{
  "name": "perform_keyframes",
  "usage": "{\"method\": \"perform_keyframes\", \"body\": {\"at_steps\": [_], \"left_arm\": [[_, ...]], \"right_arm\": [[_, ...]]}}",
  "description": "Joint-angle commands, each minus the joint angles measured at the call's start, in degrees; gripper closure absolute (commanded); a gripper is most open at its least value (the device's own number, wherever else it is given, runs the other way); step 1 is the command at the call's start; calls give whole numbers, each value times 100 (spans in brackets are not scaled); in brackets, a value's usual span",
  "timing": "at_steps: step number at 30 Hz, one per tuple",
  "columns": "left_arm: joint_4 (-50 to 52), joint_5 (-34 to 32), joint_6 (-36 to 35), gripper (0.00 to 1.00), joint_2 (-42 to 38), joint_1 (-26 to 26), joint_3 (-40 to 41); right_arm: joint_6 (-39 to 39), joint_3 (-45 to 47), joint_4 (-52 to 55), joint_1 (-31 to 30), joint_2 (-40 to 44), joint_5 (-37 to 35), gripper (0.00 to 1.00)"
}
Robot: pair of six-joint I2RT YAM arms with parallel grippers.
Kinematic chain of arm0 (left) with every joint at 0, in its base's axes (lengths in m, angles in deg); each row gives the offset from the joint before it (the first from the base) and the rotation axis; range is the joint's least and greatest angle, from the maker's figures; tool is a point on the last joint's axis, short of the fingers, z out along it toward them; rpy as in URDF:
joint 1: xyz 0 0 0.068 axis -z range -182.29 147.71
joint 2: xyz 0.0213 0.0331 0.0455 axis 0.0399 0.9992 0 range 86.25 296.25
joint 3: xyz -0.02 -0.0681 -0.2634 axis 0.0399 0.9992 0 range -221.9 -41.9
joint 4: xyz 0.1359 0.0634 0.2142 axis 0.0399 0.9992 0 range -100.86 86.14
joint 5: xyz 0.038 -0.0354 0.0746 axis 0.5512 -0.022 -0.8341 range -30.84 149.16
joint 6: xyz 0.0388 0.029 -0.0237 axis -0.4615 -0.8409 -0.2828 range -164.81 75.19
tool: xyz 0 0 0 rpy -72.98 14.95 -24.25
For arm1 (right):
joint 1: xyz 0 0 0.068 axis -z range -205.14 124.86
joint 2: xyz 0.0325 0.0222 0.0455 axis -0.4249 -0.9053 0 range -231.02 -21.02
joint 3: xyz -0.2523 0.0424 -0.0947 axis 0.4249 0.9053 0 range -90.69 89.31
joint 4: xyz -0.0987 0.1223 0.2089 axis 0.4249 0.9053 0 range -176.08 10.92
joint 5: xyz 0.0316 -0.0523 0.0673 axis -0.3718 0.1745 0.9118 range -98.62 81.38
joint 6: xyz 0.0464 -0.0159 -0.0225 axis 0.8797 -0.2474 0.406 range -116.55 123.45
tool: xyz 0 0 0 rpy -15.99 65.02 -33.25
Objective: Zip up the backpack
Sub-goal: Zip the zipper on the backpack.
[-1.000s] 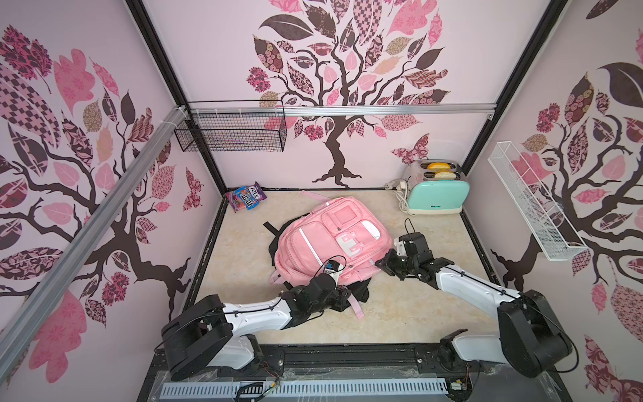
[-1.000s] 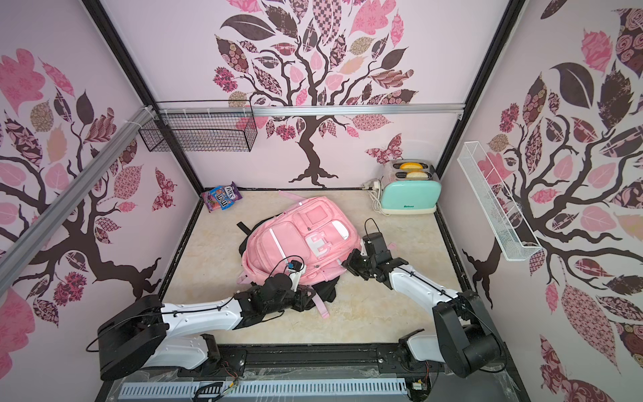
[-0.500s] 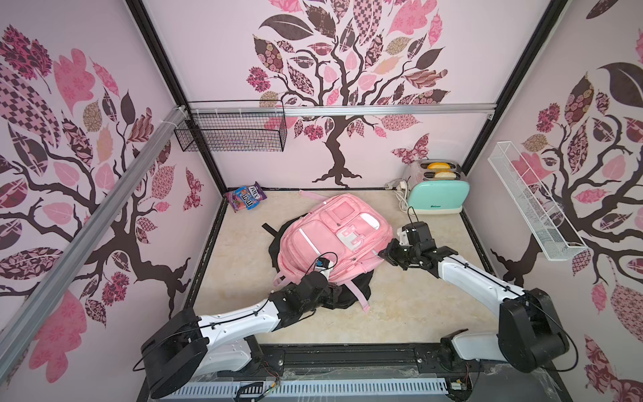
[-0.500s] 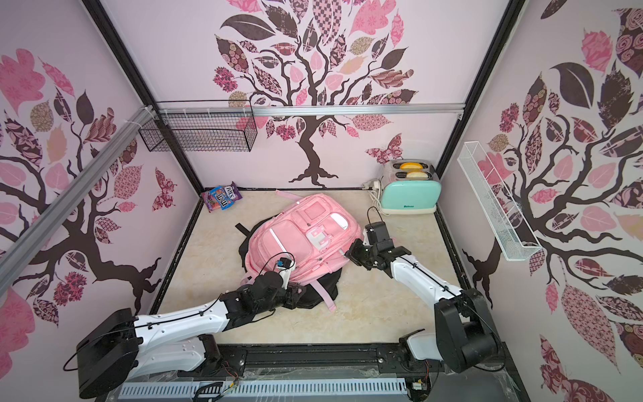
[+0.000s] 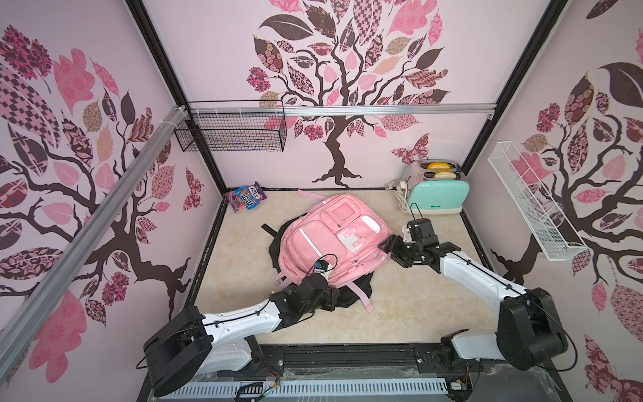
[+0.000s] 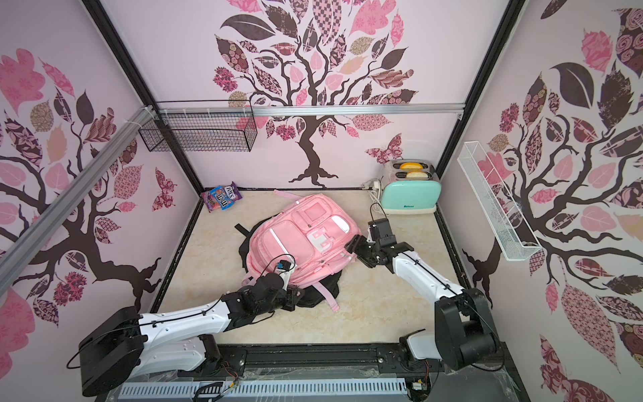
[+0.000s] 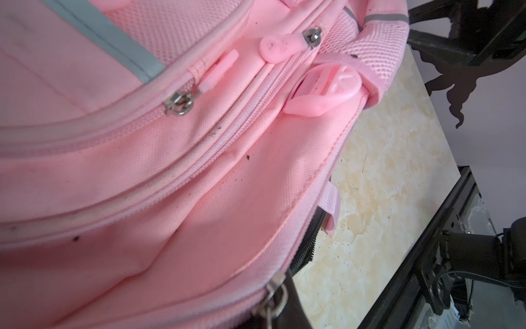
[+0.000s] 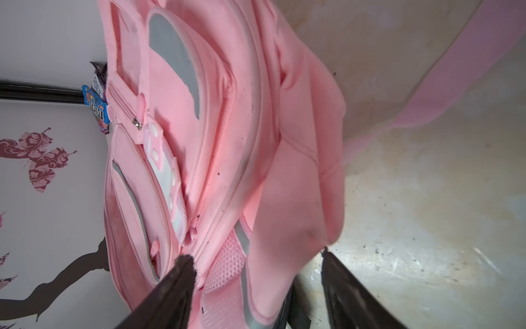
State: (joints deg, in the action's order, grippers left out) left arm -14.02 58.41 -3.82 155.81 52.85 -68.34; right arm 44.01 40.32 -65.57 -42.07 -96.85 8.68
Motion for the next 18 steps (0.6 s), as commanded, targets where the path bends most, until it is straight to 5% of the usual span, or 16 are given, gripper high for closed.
{"method": "perform_keyframes", "body": {"at_steps": [1, 8, 18], "left_arm": [[-159, 136, 49, 100, 126, -24, 61], [-572, 391, 90, 100, 436, 85, -77], [-824, 341, 83, 100, 1019, 625, -624]], "right_arm": [[122, 245, 29, 49, 426, -44, 21], [873, 1285, -439, -277, 1078, 359, 16], [1223, 1573, -1254, -1021, 777, 317, 16]]}}
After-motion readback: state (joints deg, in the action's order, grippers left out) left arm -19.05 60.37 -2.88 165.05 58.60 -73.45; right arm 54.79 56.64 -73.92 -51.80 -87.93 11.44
